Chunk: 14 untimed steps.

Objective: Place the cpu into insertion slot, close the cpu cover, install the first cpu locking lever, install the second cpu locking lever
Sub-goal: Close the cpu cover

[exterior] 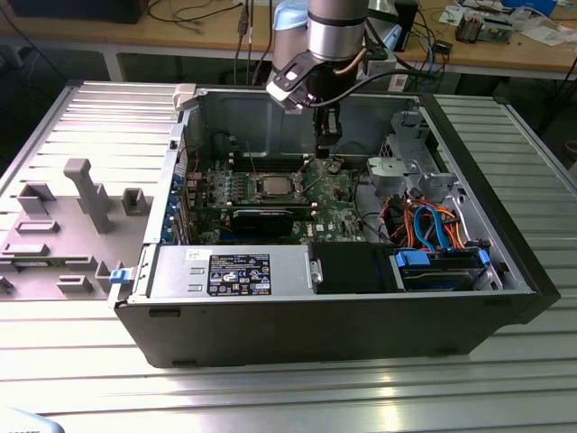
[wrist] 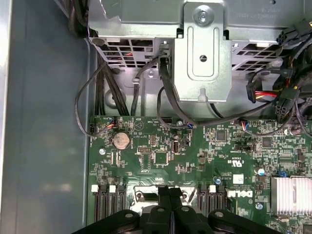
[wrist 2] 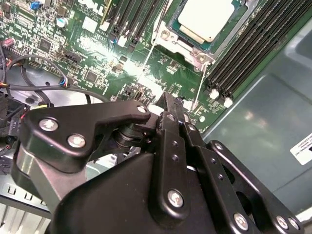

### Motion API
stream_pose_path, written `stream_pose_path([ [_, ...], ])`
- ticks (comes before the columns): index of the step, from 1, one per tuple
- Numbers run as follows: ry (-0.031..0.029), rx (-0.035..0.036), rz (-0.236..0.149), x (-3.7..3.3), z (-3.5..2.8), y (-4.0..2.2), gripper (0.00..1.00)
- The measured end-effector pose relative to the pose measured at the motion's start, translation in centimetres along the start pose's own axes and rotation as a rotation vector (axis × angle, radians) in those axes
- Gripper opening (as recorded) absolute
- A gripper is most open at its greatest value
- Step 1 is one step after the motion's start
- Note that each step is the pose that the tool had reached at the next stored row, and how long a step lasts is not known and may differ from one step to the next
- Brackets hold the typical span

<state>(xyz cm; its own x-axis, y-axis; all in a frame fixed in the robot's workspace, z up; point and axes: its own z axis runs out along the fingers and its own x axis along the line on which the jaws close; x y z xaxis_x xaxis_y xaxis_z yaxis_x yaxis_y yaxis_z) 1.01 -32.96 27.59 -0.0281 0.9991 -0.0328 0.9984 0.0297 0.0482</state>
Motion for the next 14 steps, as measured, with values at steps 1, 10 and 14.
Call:
stream_pose_path([
  [1, -0.0002, 0.0000, 0.000, 0.00, 0.01, 0.10, 0.11],
  [10, -0.0011, 0.0000, 0.000, 0.03, 0.14, 0.95, 0.11],
  [14, -0.0015, 0.0000, 0.000, 0.04, 0.18, 1.28, 0.11],
])
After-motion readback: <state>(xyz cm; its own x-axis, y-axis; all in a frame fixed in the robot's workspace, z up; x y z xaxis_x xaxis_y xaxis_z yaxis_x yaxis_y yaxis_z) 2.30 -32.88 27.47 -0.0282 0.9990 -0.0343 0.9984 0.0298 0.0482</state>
